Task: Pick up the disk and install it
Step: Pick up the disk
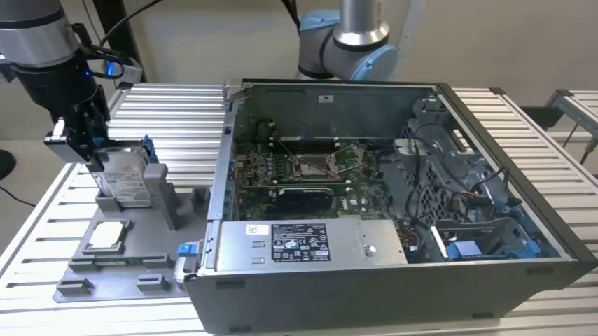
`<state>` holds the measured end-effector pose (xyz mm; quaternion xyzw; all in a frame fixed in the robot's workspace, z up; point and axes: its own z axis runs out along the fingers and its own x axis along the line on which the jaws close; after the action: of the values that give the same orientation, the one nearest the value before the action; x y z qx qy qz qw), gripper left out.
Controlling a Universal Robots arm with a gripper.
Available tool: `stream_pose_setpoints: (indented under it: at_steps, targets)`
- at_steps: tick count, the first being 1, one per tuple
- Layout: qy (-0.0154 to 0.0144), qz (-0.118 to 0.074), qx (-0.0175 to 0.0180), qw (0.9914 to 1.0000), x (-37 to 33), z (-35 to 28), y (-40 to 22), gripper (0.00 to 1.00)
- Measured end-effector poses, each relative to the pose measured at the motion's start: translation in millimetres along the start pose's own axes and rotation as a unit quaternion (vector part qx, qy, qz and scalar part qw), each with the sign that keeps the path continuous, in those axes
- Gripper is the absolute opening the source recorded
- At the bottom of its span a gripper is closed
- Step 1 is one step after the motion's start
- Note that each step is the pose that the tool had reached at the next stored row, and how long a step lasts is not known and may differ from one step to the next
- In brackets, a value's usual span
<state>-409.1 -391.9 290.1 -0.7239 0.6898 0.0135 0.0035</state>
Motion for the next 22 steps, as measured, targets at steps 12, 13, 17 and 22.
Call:
stream_pose_setpoints:
  at_steps: [12,13,17,22]
  targets:
    - [-0.0063,0.0,0.0017,0.99998,0.4,10.9,-0.8,1.0]
    - [-0.0064,0.0,0.0018,0.99998,0.4,11.0,-0.8,1.0]
    - [-0.0068,0.0,0.002,0.99998,0.4,11.1,-0.9,1.0]
    - [-0.007,0.0,0.002,0.99997,0.4,11.1,-0.8,0.0]
